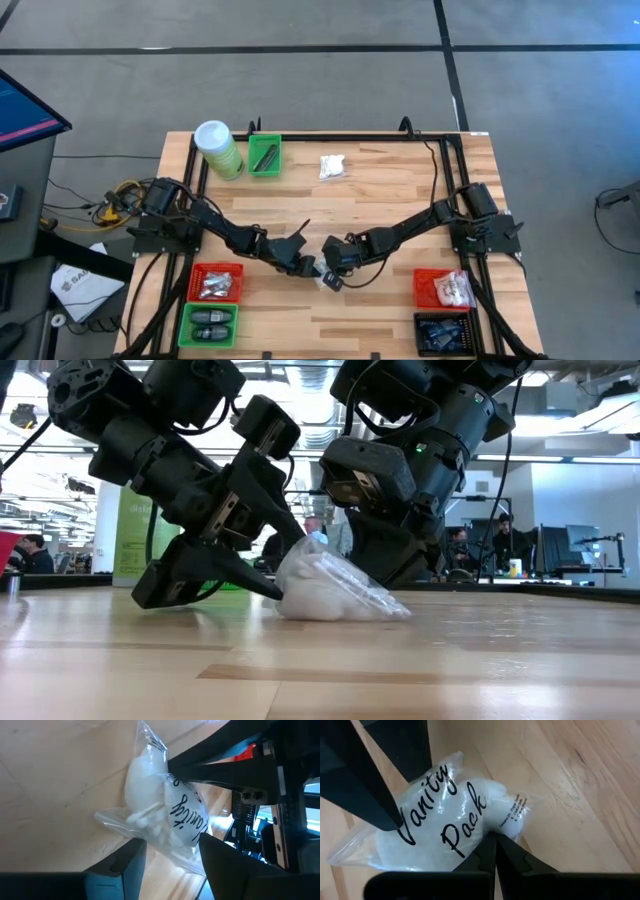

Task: Pick & Place Travel size toiletries
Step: Put the cotton pack into the right red bin

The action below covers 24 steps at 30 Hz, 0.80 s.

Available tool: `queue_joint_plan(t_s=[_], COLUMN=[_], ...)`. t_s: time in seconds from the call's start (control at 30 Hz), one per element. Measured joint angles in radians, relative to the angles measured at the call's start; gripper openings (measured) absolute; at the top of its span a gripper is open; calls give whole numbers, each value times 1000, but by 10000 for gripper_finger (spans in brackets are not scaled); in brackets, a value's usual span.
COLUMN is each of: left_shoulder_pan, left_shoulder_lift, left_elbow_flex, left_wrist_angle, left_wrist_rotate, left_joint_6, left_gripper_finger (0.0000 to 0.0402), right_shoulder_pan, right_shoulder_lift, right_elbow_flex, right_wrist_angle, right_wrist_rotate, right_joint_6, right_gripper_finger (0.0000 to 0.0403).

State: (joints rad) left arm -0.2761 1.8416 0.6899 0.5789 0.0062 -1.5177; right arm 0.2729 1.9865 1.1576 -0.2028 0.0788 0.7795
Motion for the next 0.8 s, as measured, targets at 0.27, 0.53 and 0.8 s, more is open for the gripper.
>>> queue_joint_plan(t_s=[0.27,0.53,0.8], left_shoulder_pan=[0,1,-3], left_shoulder_lift=[0,-8,-53], left_elbow_flex=[0,1,1], left_wrist_angle=[-1,2,-71], left_wrist_rotate=[-25,2,58], left_joint_6=[1,47,88], left_gripper_finger=[124,13,6], right_shoulder_pan=[0,0,0], right_shoulder_lift=[0,-2,-46], right_elbow_flex=[0,0,0], right_wrist_angle=[1,5,-25], right_wrist_rotate=[0,0,-4], right_joint_6=[8,8,-28], right_gripper_finger=[0,0,14])
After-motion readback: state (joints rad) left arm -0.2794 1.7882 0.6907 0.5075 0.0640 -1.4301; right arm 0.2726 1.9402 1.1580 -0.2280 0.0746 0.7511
